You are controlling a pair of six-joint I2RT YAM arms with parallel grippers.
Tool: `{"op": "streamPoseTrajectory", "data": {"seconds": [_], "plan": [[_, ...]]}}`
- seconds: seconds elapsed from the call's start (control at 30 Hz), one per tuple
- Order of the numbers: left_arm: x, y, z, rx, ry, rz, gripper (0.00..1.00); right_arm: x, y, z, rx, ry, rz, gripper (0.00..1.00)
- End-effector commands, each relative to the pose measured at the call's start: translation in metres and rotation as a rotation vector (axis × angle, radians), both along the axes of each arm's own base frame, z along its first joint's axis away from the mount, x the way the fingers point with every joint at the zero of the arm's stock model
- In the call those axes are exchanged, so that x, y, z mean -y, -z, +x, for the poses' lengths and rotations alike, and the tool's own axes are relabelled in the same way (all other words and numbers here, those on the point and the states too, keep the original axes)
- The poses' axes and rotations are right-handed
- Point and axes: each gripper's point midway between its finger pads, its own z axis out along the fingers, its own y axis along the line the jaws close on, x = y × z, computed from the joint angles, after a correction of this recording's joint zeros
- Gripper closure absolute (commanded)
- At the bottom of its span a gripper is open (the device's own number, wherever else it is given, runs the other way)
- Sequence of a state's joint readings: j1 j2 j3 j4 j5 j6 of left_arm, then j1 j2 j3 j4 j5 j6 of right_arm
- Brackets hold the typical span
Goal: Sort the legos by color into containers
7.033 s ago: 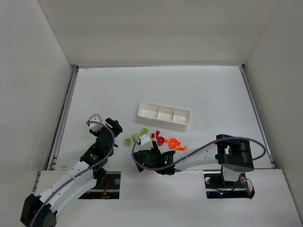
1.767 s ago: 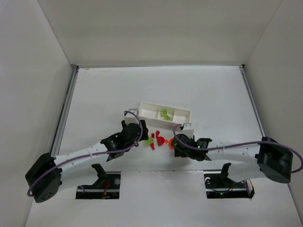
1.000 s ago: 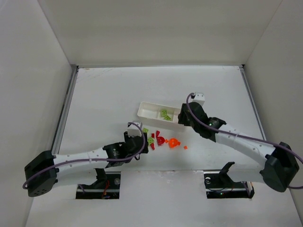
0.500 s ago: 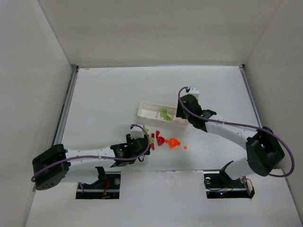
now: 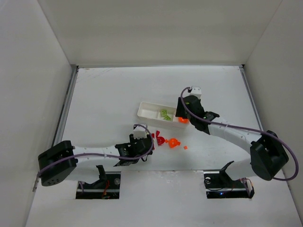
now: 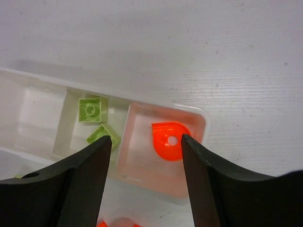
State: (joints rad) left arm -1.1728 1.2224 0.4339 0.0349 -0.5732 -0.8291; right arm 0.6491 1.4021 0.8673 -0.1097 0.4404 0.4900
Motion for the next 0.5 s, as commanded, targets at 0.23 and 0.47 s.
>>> {"op": "streamPoseTrajectory", "data": {"seconds": [0.23, 0.47], "plan": [[0.034, -0.02, -0.01, 0.014, 0.009, -0.106, 0.55, -0.013, -0.019, -0.01, 0.095, -0.042, 0.08, 0.34], [0.044, -0.014, -0.004, 0.015, -0.007, -0.084, 0.53, -0.016, -0.019, -0.017, 0.107, -0.064, 0.108, 0.34]]}}
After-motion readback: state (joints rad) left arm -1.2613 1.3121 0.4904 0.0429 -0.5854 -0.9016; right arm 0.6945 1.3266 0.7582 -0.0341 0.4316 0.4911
